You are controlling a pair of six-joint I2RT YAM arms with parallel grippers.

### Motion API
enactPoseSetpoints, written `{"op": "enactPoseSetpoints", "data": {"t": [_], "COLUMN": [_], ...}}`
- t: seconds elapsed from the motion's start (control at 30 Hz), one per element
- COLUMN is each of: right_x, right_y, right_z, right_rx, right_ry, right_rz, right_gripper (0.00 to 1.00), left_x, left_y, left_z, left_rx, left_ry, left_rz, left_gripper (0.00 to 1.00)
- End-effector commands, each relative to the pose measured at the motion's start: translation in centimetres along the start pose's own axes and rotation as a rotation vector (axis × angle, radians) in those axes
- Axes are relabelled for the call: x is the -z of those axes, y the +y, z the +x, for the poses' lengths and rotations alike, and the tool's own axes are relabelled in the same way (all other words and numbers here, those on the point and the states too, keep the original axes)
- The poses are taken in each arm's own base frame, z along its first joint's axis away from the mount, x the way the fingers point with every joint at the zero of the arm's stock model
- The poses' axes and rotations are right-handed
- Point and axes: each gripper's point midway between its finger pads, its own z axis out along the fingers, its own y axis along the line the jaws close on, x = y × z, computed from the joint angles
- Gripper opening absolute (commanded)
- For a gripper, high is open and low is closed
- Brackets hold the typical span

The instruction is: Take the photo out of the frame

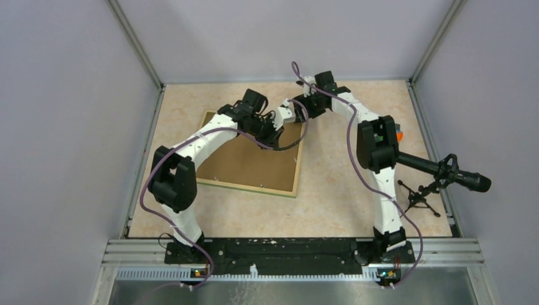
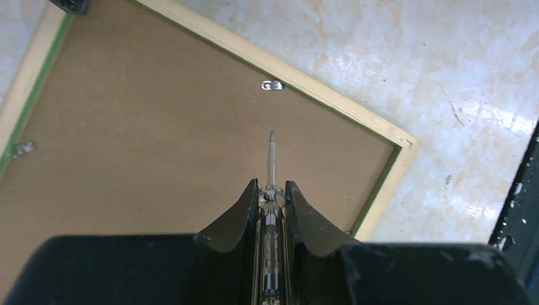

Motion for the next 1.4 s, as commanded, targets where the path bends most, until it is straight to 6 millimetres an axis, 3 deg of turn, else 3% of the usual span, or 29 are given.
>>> {"op": "enactPoseSetpoints", "data": {"t": [0.0,0.1,0.23,0.5,0.63,0.97,1.37], "right_x": [-1.9,-3.1,-3.6,-2.3,-1.4,-1.2,-1.5], "right_y": [0.1,0.5,1.9,3.1,3.5,3.1,3.1], "right_z": [-2.7,-2.4,-1.2,3.9,5.5,7.2,7.5], "right_rx": [0.078,0.083,0.064,0.014,0.008,-0.04,-0.06], "right_ry": [-0.083,-0.081,-0.047,0.073,0.096,0.123,0.123], "right_rz": [-0.052,-0.107,-0.191,-0.205,-0.195,-0.146,-0.147], "right_gripper": [0.77,0.76,0.64,0.43,0.35,0.29,0.26], "left_x": [0.6,0.5,0.1,-1.7,-2.8,-4.7,-5.6], "left_y": [1.6,1.9,2.1,0.9,0.1,-2.3,-2.0], "left_z": [-2.8,-2.8,-3.1,-2.1,-1.4,-0.1,1.5], "left_rx": [-0.079,-0.101,-0.123,-0.161,-0.167,-0.267,-0.284], "left_ry": [-0.054,-0.051,-0.056,-0.012,0.007,0.069,0.155], "left_rz": [-0.047,-0.051,-0.04,-0.005,0.022,0.075,0.058], "left_gripper": [0.0,0.0,0.0,0.0,0.0,0.0,0.0]}}
